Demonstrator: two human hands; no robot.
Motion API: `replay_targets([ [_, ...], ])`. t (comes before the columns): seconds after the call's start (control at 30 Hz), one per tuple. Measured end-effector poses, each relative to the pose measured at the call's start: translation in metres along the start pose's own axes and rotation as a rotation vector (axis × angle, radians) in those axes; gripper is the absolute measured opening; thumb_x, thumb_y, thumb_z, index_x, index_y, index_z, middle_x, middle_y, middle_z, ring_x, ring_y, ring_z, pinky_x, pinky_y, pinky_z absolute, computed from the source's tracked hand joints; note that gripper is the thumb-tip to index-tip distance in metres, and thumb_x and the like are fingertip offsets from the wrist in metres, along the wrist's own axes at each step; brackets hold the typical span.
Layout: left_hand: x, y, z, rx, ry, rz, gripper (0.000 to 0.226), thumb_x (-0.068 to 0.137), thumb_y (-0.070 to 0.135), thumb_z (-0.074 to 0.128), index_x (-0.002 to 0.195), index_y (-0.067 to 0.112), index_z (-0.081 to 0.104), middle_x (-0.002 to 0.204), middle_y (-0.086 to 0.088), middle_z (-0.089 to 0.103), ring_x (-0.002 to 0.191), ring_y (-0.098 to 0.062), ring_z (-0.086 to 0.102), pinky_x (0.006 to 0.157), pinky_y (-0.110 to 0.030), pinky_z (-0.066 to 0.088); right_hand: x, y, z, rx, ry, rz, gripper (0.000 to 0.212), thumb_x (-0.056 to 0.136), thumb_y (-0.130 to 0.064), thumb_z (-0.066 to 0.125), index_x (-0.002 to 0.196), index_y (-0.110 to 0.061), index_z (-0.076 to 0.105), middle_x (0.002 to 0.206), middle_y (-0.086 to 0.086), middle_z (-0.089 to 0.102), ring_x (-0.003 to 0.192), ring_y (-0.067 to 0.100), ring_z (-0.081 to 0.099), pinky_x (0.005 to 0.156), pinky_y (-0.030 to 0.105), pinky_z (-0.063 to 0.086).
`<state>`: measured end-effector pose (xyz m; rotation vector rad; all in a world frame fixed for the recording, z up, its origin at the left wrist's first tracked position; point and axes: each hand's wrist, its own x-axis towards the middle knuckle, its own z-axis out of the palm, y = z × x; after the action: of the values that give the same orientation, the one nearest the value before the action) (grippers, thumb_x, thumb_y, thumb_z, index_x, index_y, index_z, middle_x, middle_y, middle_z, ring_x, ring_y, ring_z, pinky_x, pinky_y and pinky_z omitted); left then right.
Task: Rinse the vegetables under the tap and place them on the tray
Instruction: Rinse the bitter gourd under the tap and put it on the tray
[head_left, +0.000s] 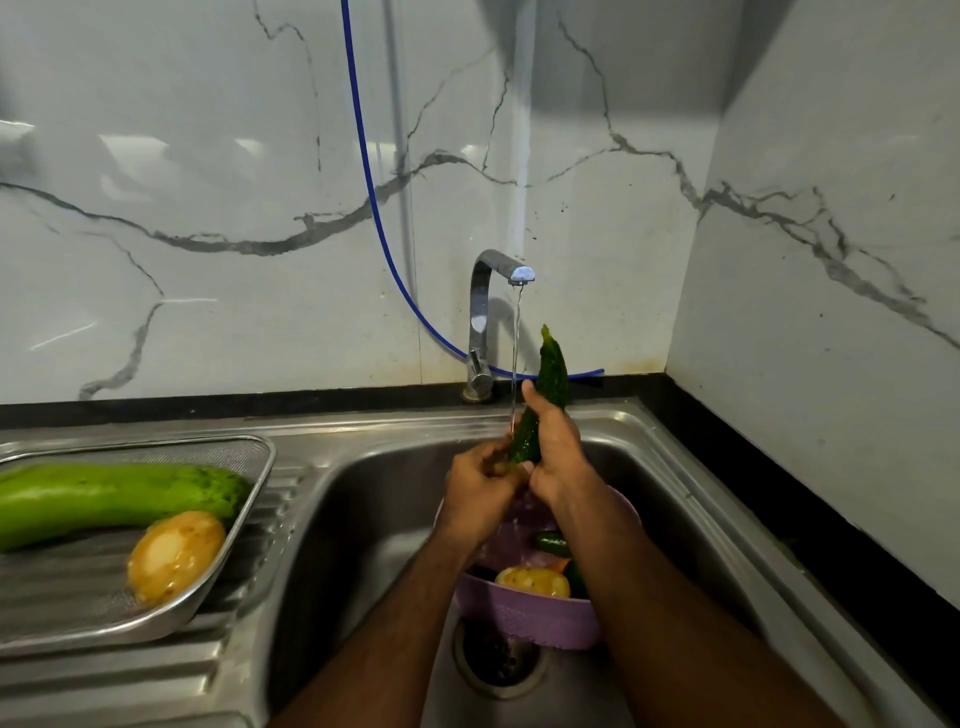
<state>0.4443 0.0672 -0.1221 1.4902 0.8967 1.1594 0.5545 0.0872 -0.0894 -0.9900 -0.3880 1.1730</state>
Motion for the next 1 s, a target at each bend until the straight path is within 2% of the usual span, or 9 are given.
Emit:
replay_targets([
  [0.1, -0.002, 0.001, 0.002, 0.056, -0.048, 0.035, 0.019, 0.087, 0.034, 0.069, 0.101, 0.022, 0.075, 0.092, -0.001, 0.078, 0.088, -0.021, 0.074, 0.085, -0.050, 0.058, 0.000, 0.000, -0.001, -0.123, -0.026, 0.049, 0.060, 0.082, -0.055, 0.078, 0.122, -0.012, 0.066, 0.099, 0.010, 0.070, 0.090, 0.027, 0.069, 0.083, 0.043, 0.060],
  [0.17, -0.002, 0.002, 0.002, 0.025, -0.027, 0.040, 0.016, 0.092, 0.024, 0.066, 0.104, 0.018, 0.075, 0.094, -0.003, 0.078, 0.090, -0.020, 0.074, 0.087, -0.052, 0.058, 0.000, 0.001, -0.002, -0.199, -0.003, 0.022, 0.060, 0.086, -0.057, 0.073, 0.124, -0.013, 0.060, 0.105, 0.011, 0.070, 0.095, 0.029, 0.070, 0.085, 0.046, 0.061],
  [0.3, 0.002, 0.003, 0.000, 0.035, 0.058, 0.061, 0.037, 0.089, 0.003, 0.065, 0.110, 0.032, 0.073, 0.100, 0.005, 0.077, 0.097, -0.013, 0.073, 0.092, -0.043, 0.058, -0.002, 0.003, -0.004, -0.250, 0.018, -0.038, 0.046, 0.092, -0.034, 0.075, 0.126, -0.017, 0.051, 0.112, 0.013, 0.072, 0.095, 0.028, 0.074, 0.064, 0.039, 0.062],
  [0.4, 0.004, 0.003, -0.005, 0.056, 0.114, 0.041, 0.047, 0.084, -0.004, 0.067, 0.101, 0.039, 0.073, 0.095, 0.007, 0.078, 0.094, -0.012, 0.073, 0.091, -0.043, 0.058, -0.005, 0.005, -0.008, -0.222, -0.140, 0.017, 0.037, 0.086, -0.005, 0.078, 0.118, -0.008, 0.060, 0.104, 0.015, 0.075, 0.097, 0.033, 0.074, 0.091, 0.057, 0.059],
  [0.47, 0.004, 0.004, -0.007, 0.024, 0.106, 0.043, 0.047, 0.082, -0.006, 0.068, 0.103, 0.035, 0.074, 0.095, 0.004, 0.078, 0.093, -0.015, 0.074, 0.090, -0.044, 0.059, -0.009, 0.007, -0.007, -0.192, -0.218, 0.021, 0.058, 0.077, 0.015, 0.076, 0.125, -0.007, 0.052, 0.103, 0.017, 0.073, 0.095, 0.035, 0.073, 0.090, 0.059, 0.059],
  [0.57, 0.003, 0.009, -0.007, -0.012, 0.086, 0.074, 0.039, 0.081, 0.001, 0.074, 0.105, 0.032, 0.075, 0.097, 0.004, 0.078, 0.096, -0.014, 0.073, 0.092, -0.042, 0.058, -0.011, 0.008, -0.005, -0.078, -0.218, -0.023, 0.077, 0.074, 0.028, 0.068, 0.133, -0.013, 0.040, 0.113, 0.019, 0.064, 0.097, 0.034, 0.070, 0.071, 0.045, 0.064],
  [0.77, -0.001, 0.010, -0.008, 0.069, 0.100, 0.138, 0.044, 0.084, 0.007, 0.075, 0.125, 0.018, 0.068, 0.109, 0.007, 0.075, 0.102, -0.004, 0.070, 0.095, -0.034, 0.057, -0.004, 0.005, 0.001, -0.056, -0.124, 0.000, 0.043, 0.095, -0.023, 0.071, 0.134, -0.011, 0.055, 0.110, 0.014, 0.069, 0.098, 0.029, 0.070, 0.078, 0.043, 0.062],
  [0.87, 0.001, 0.011, -0.006, 0.119, 0.174, 0.164, 0.048, 0.080, 0.006, 0.078, 0.126, 0.016, 0.068, 0.110, 0.005, 0.075, 0.100, -0.002, 0.070, 0.096, -0.031, 0.056, -0.001, -0.001, 0.005, -0.089, -0.051, 0.068, 0.048, 0.097, -0.052, 0.061, 0.125, -0.013, 0.061, 0.115, 0.015, 0.073, 0.104, 0.030, 0.071, 0.076, 0.041, 0.062],
  [1.0, 0.002, 0.014, -0.006, 0.187, 0.285, 0.178, 0.051, 0.078, 0.000, 0.077, 0.126, 0.016, 0.067, 0.115, 0.004, 0.073, 0.102, 0.000, 0.066, 0.097, -0.019, 0.051, 0.006, 0.005, 0.006, -0.245, 0.060, -0.059, 0.047, 0.102, -0.051, 0.054, 0.131, -0.015, 0.052, 0.123, 0.014, 0.068, 0.106, 0.030, 0.068, 0.090, 0.051, 0.060],
])
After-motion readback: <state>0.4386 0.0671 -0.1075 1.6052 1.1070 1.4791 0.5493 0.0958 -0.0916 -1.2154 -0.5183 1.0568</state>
